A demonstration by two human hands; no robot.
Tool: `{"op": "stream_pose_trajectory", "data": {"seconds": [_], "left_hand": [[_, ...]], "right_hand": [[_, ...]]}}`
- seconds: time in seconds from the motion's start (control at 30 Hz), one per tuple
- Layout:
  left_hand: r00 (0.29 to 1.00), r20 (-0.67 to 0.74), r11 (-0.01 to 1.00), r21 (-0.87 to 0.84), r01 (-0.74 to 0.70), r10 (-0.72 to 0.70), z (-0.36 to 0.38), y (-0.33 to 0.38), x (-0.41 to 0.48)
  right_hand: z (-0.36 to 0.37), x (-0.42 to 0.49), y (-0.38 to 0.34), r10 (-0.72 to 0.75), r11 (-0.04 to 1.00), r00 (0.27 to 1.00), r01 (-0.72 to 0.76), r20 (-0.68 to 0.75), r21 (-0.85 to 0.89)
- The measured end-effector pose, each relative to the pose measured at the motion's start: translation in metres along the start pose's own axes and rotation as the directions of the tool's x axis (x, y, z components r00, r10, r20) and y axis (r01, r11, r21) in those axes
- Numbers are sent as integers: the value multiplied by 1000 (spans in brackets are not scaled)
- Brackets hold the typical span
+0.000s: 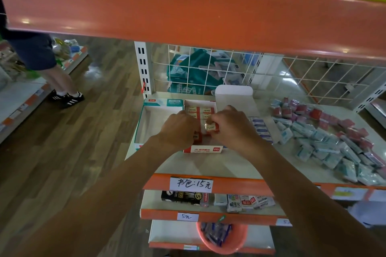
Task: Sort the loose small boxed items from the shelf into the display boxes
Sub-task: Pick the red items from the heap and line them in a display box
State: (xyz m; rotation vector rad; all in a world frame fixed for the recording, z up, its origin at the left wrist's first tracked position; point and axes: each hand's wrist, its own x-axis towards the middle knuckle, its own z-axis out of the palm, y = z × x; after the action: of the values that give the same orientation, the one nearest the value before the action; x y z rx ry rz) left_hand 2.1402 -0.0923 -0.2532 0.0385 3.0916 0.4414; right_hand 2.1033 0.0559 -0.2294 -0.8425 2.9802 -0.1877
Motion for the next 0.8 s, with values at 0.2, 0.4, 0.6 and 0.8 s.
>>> {"op": "stream_pose_trajectory", "data": {"seconds": [0.2,0.4,0.6,0.8], "left_hand": [[1000,6,998,62,14,-14,3,-1,4],[996,75,999,12,50,-51,3,1,9],[990,107,995,-42,96,-91,3,2,12],[992,101,997,-23,72,-69,1,0,10]], "right_hand": [[-3,-1,0,33,996,994,-23,108,-88],[-5,2,-6,-3,993,992,17,122,-114],[-8,2,-5,-1,995,988,16,153,-96],[-10,4,-5,5,994,982,15,191,-104]]}}
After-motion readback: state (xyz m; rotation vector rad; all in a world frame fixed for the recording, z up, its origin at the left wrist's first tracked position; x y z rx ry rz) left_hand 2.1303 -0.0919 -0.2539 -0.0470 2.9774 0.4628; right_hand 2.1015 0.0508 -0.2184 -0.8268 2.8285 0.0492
